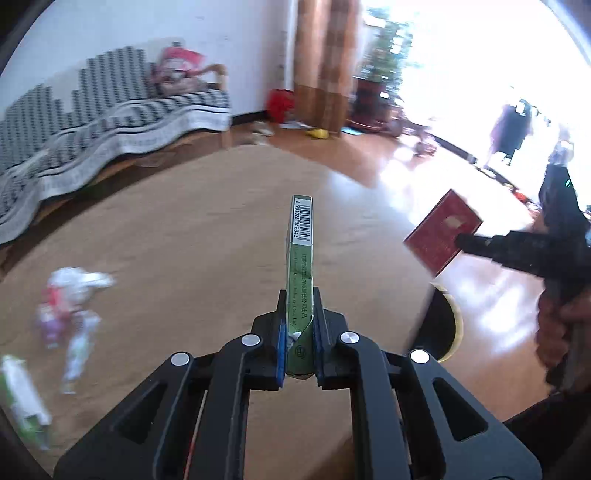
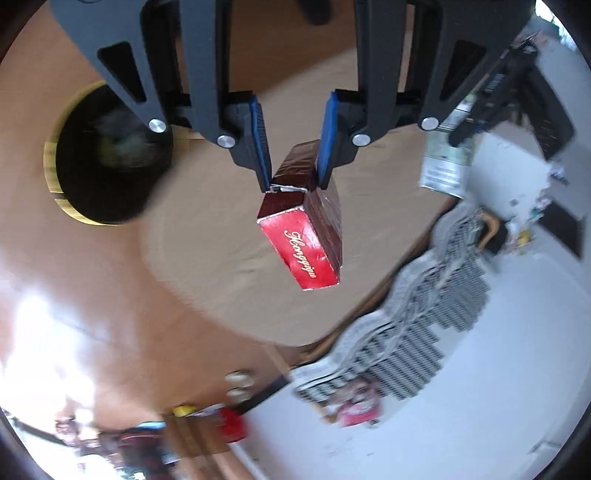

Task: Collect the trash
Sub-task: 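Carry the green carton and red box to the bin and open both tools, then move both tools back over the table toward the trash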

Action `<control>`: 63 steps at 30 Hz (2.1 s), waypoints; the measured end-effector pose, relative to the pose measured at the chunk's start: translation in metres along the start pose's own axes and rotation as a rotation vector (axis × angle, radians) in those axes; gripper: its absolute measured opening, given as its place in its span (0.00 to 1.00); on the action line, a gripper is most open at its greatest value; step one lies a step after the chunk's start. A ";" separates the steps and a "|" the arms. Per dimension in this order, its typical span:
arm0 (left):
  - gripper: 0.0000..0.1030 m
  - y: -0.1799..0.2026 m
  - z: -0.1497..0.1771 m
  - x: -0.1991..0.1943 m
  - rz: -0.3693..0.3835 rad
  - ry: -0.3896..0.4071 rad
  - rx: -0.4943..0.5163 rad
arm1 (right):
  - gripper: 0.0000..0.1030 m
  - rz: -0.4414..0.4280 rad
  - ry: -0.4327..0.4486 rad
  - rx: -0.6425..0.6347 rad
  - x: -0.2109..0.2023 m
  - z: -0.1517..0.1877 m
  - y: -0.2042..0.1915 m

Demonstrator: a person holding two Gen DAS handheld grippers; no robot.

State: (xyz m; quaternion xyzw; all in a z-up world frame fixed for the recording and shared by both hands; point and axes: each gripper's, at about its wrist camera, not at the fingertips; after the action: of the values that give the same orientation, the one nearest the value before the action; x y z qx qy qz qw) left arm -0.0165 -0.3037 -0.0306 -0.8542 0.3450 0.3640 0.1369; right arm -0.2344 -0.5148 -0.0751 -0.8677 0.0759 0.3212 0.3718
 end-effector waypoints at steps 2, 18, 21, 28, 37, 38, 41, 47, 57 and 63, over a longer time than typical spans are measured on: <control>0.10 0.041 -0.004 0.015 0.051 -0.012 0.034 | 0.25 0.062 0.010 0.011 -0.014 0.004 0.031; 0.10 0.190 0.005 0.103 0.238 -0.166 0.145 | 0.25 0.275 -0.116 0.075 -0.002 0.014 0.122; 0.10 0.191 0.005 0.110 0.249 -0.179 0.145 | 0.30 0.286 -0.124 0.088 -0.001 0.012 0.125; 0.10 0.202 0.007 0.130 0.268 -0.206 0.160 | 0.73 0.291 -0.069 0.134 -0.016 0.005 0.134; 0.37 0.225 0.009 0.145 0.295 -0.188 0.186 | 0.76 0.300 0.004 0.176 -0.038 0.001 0.143; 0.63 0.226 0.009 0.143 0.294 -0.180 0.183 | 0.77 0.301 0.016 0.177 -0.041 0.002 0.141; 0.72 0.222 0.007 0.134 0.281 -0.136 0.179 | 0.78 0.299 0.039 0.168 -0.046 -0.001 0.135; 0.74 0.174 -0.002 0.099 0.233 -0.096 0.140 | 0.81 0.283 0.033 0.047 -0.027 -0.008 0.083; 0.86 -0.029 -0.004 0.018 -0.085 -0.009 -0.084 | 0.82 0.145 -0.089 -0.229 0.061 0.010 -0.077; 0.87 -0.162 0.024 -0.040 -0.285 -0.011 -0.248 | 0.82 0.044 -0.201 -0.434 0.123 0.050 -0.195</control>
State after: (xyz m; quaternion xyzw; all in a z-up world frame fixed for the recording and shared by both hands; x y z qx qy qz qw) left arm 0.0631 -0.1548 -0.0211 -0.9028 0.1724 0.3851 0.0827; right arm -0.0912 -0.3278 -0.0601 -0.8890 -0.0136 0.4228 0.1754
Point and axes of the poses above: each gripper's, at about its wrist camera, not at the fingertips, and x roughly the way its jaws point, y to its right, z to its underside, and after that the axes turned 7 degrees about -z, right-handed
